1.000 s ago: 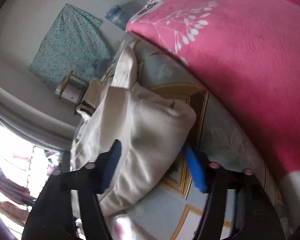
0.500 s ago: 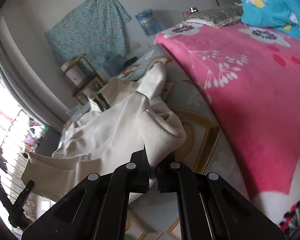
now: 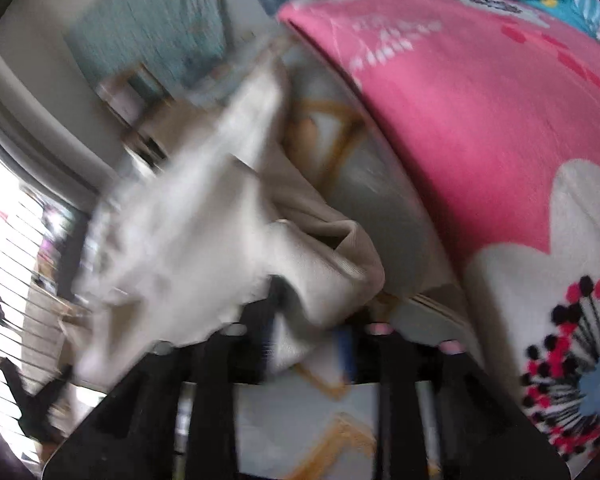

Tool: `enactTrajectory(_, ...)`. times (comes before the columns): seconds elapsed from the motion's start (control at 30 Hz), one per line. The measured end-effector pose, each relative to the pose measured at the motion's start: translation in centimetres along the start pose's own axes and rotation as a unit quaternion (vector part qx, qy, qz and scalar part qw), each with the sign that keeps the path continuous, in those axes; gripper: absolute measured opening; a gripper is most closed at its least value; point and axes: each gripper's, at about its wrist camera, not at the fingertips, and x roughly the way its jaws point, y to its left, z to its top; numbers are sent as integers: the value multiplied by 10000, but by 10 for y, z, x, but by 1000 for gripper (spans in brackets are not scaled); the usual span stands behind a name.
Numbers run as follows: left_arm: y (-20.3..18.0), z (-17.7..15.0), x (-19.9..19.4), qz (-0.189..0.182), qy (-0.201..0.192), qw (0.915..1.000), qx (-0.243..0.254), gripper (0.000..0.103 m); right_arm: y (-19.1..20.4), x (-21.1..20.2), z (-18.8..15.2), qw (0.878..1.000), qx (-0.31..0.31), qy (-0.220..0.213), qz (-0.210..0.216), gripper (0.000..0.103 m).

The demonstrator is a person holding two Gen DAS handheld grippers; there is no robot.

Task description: Fold large clothes

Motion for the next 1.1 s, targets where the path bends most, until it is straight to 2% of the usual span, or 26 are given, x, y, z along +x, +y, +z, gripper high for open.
enactTrajectory(0.03,7,-1,-2,-74,71,9998,-173,39,1,-4,1,9999,-92,-5,-67,48)
enactTrajectory(0.07,13,0,-7,-77,40,9996,-286,47,2,-14,3,9995,-211,-110,-221,63)
enactTrajectory(0.1,17,2,-14,-64,-53,9994,-340,51,1,-25,5,9985,-303,-264,-378,74)
enactTrajectory(0.17,27,1,-34,-65,-291,9986,-434,61,-3,-43,10,9967,-349,-463,-570,77)
enactTrajectory(0.3,37,10,-65,39,-738,9963,-430,63,-4,-65,15,9954,-255,-718,-589,78)
enactTrajectory(0.33,36,13,-68,81,-808,9961,-356,64,4,-68,17,9954,-307,-785,-450,78)
enactTrajectory(0.47,2,23,-67,122,-906,9953,309,74,47,-62,15,9941,-769,-714,263,93)
enactTrajectory(0.57,-29,24,-51,73,-681,9943,823,78,87,-43,10,9887,-1320,-403,581,95)
enactTrajectory(0.7,-70,15,-19,252,-307,9857,1635,79,133,-8,-4,9773,-2056,26,509,95)
enactTrajectory(0.8,-89,5,2,391,-121,9772,2082,83,146,8,-16,9719,-2311,201,391,95)
enactTrajectory(0.93,-92,-1,24,631,39,9714,2287,83,141,25,-27,9702,-2365,453,270,95)
enactTrajectory(1.1,-80,3,32,418,109,9774,2071,83,129,38,-27,9713,-2291,602,197,95)
